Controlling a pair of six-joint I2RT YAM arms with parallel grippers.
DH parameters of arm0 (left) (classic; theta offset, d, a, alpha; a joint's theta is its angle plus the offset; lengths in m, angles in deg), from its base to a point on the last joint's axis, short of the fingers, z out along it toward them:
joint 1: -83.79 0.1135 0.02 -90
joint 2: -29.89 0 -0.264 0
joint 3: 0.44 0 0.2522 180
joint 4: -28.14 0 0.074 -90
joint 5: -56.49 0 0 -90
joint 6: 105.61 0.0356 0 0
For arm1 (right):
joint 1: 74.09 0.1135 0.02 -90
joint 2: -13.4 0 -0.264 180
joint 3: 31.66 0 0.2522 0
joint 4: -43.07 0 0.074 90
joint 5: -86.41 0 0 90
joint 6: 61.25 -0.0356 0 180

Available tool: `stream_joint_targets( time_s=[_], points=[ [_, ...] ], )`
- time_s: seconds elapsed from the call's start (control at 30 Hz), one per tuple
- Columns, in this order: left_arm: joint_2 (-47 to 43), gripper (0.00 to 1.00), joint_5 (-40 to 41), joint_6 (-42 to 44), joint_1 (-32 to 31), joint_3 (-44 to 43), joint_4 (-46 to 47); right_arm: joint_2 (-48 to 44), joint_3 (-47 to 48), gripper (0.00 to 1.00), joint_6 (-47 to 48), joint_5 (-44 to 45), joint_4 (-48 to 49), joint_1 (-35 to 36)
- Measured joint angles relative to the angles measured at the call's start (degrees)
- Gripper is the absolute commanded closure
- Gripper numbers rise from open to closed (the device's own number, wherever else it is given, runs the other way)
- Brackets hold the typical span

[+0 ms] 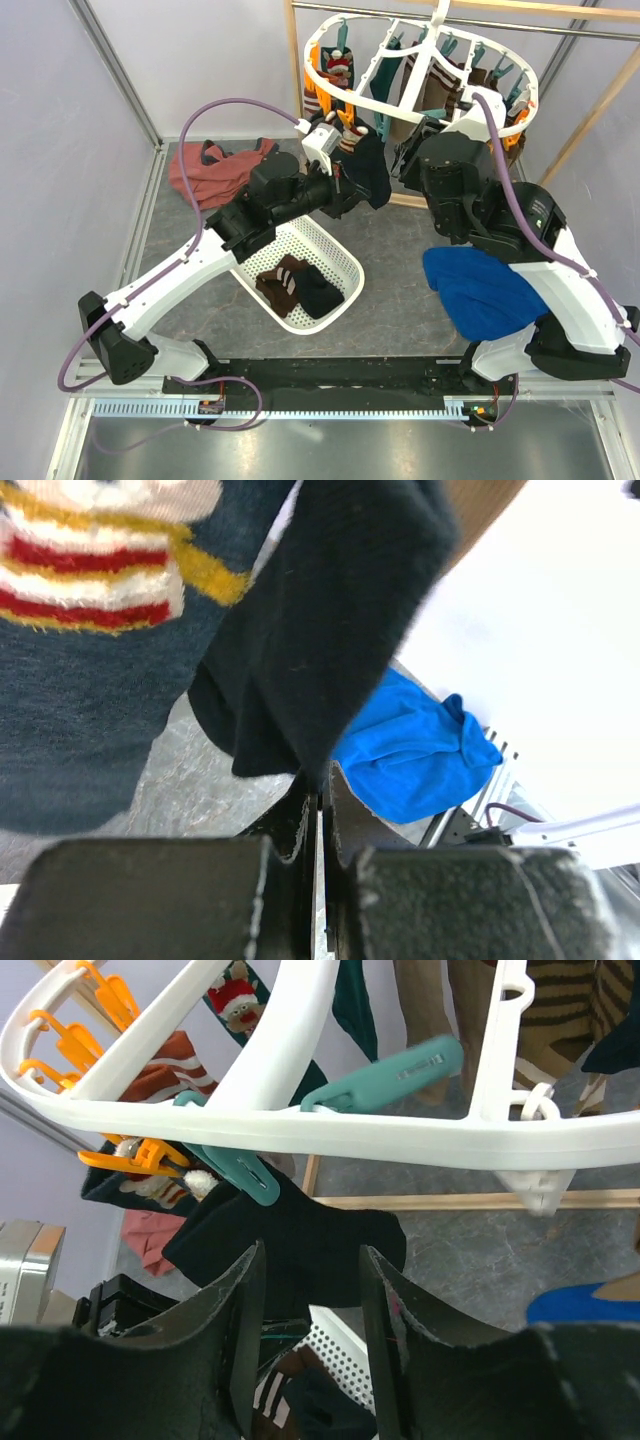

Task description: Remove the socks clipped to the hanger

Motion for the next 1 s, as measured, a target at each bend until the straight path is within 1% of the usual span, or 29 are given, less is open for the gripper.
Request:
stream_joint_targets(
  time_s=[0.17,0.3,0.53,0.67,1.0],
  points=[
    [-1.62,0.98,0.68,0.02,-1.11,0.0,0.02,0.24,3.43,0.47,0.13,-2.64,-1.53,0.0],
    [-1.86,0.98,2.12,0.17,-2.6,0.0,-0.22,1.4,7.39,0.45,1.44,-5.38,-0.94,0.0],
    [-3.32,0.98,5.14,0.74,-5.33,0.59,-0.46,5.68,12.04,0.4,3.76,-7.41,0.22,0.0],
    [-4.46,0.98,6.58,1.49,-6.6,0.94,-0.57,7.37,12.15,0.37,4.5,-7.08,0.35,0.0],
    [-4.96,0.98,8.92,2.51,-8.48,1.2,-0.63,10.27,12.98,0.34,6.84,-1.79,0.63,0.0]
  ],
)
